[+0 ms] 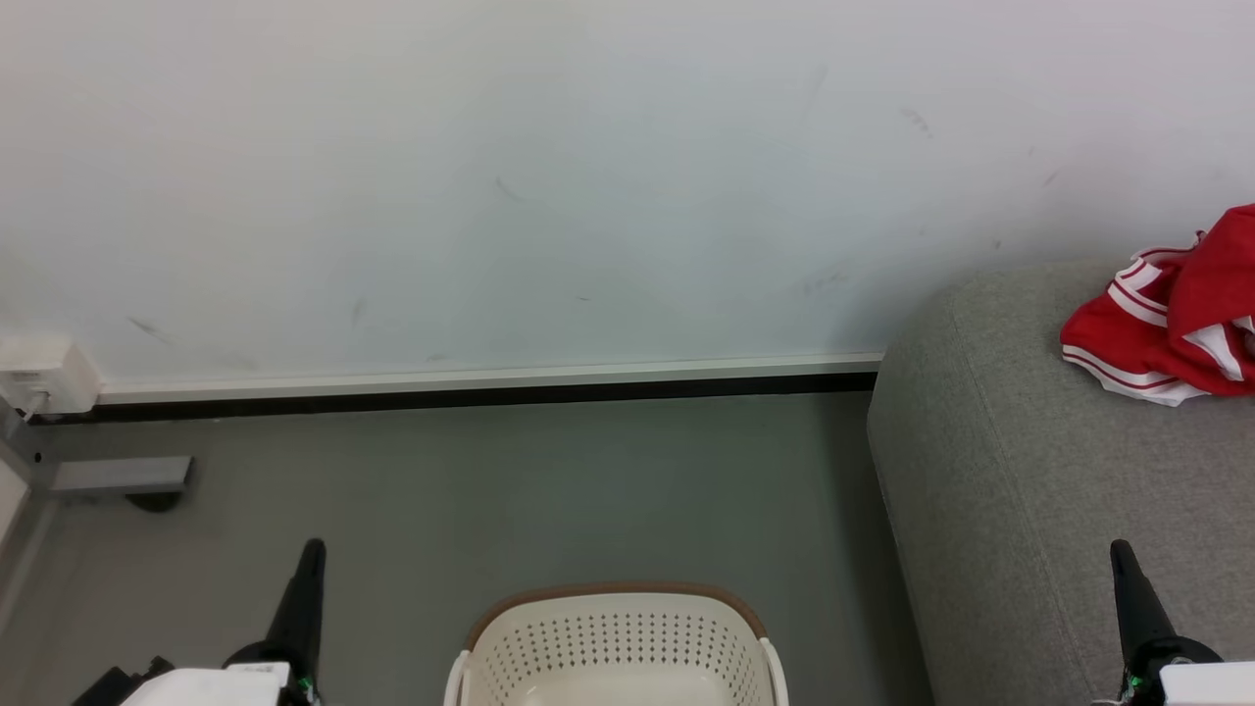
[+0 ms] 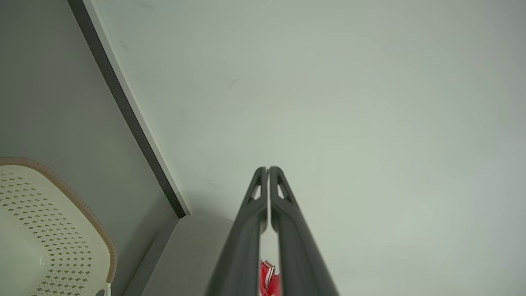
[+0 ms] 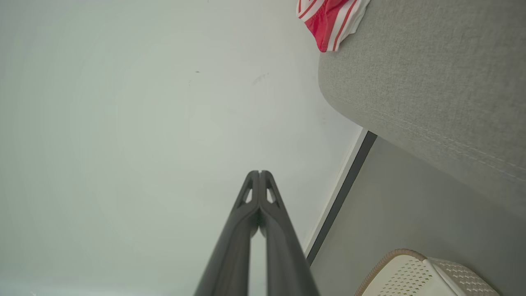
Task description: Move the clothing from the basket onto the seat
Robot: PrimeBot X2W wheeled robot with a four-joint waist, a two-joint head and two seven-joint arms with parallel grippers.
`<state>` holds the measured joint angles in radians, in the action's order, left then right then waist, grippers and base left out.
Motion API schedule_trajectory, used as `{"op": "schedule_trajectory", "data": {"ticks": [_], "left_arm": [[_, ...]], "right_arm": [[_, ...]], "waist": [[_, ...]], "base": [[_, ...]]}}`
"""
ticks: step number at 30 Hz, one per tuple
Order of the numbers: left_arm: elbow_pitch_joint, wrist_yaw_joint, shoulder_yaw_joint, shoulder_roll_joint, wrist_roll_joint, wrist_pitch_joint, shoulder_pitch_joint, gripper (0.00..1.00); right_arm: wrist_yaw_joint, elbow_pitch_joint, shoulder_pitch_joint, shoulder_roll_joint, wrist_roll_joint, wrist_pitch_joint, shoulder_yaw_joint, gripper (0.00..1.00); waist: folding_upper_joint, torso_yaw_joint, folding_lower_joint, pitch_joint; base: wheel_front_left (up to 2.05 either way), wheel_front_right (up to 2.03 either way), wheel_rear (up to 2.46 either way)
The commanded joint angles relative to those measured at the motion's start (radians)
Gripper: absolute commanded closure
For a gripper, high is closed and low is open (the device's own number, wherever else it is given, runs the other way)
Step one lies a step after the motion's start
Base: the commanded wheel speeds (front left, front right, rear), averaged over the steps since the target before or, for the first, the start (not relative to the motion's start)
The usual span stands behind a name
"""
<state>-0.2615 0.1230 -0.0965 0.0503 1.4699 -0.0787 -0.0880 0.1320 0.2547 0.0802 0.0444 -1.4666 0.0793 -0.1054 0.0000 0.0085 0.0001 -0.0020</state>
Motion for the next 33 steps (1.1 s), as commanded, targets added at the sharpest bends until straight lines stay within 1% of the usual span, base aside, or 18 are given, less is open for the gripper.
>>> {"op": "schedule_trajectory", "data": {"ticks": [1,20,33], "left_arm": [[0.007,0.006,-0.008,0.003,0.03,-0.007,-0.014,1.0],[0.019,0.011,-0.021,0.001,0.151,-0.039,-0.026,1.0],[0.019,0.011,-0.02,0.001,0.149,-0.04,-0.025,1.0]], "right_arm": [[-0.002,-0.009,0.018,0.01,-0.027,0.006,-0.005,1.0],[-0.002,-0.013,0.036,0.01,-0.15,0.038,-0.012,1.0],[-0.002,-0.013,0.036,0.01,-0.147,0.038,-0.011,1.0]], "waist": [[0.0,-0.001,0.0,0.0],[0.0,-0.008,-0.0001,0.005],[0.0,-0.009,-0.0001,0.005]], "base": [[0.0,0.0,0.0],[0.0,0.0,0.0],[0.0,0.0,0.0]]}}
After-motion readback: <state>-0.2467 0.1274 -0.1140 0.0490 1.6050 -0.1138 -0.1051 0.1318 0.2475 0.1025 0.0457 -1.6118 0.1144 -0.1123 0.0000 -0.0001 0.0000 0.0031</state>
